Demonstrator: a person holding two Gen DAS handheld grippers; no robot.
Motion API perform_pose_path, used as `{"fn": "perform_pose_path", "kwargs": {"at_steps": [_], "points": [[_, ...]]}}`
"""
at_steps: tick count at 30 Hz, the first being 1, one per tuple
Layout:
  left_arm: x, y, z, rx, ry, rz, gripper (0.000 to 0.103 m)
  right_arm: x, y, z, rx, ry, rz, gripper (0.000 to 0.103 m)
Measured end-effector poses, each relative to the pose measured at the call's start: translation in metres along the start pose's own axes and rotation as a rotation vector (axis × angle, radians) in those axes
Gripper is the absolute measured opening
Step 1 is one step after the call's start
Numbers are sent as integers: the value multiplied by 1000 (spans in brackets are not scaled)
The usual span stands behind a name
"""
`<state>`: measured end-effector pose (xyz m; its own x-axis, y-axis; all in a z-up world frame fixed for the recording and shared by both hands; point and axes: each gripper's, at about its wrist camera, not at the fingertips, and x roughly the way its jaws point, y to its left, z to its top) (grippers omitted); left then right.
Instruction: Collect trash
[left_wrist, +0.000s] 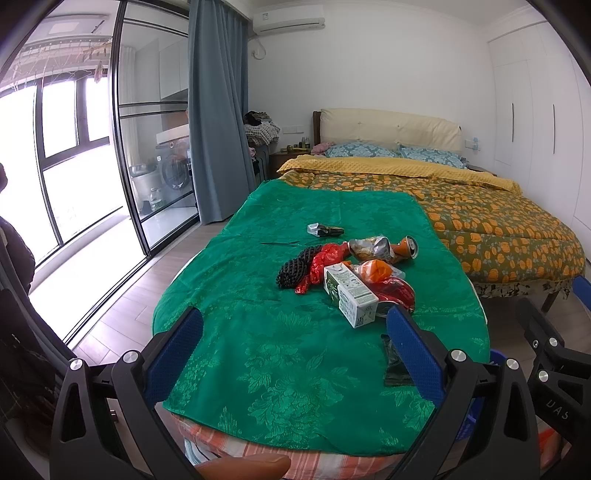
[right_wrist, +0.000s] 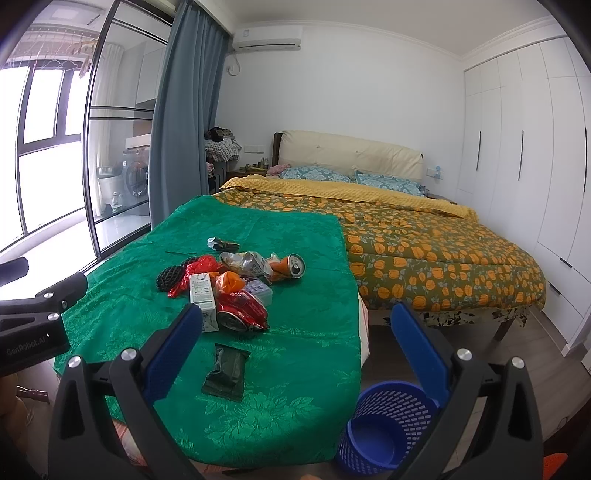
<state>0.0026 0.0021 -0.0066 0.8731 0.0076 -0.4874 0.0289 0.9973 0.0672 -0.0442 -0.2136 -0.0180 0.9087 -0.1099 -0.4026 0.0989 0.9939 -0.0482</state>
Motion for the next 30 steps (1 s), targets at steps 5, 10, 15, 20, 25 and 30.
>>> {"fn": "perform_pose_path", "kwargs": {"at_steps": [5,10,15,20,25,30], "points": [[0,0,0,-1,1,0,99,1,-1,0,0,0,-1,98],[0,0,-3,2,0,-1,99,1,-1,-4,3,0,-5,98],[6,3,-10,16,-1,11,99,1,-1,-4,4,-1,2,98],[29,7,-17,62,21,18,99,25,-4,-22,15,40,51,98],[64,10,-34,92,129,48,99,72,0,-56,24,194,171,98],[94,19,-44,56,176,55,99,107,18,-90,20,350,285,98]]}}
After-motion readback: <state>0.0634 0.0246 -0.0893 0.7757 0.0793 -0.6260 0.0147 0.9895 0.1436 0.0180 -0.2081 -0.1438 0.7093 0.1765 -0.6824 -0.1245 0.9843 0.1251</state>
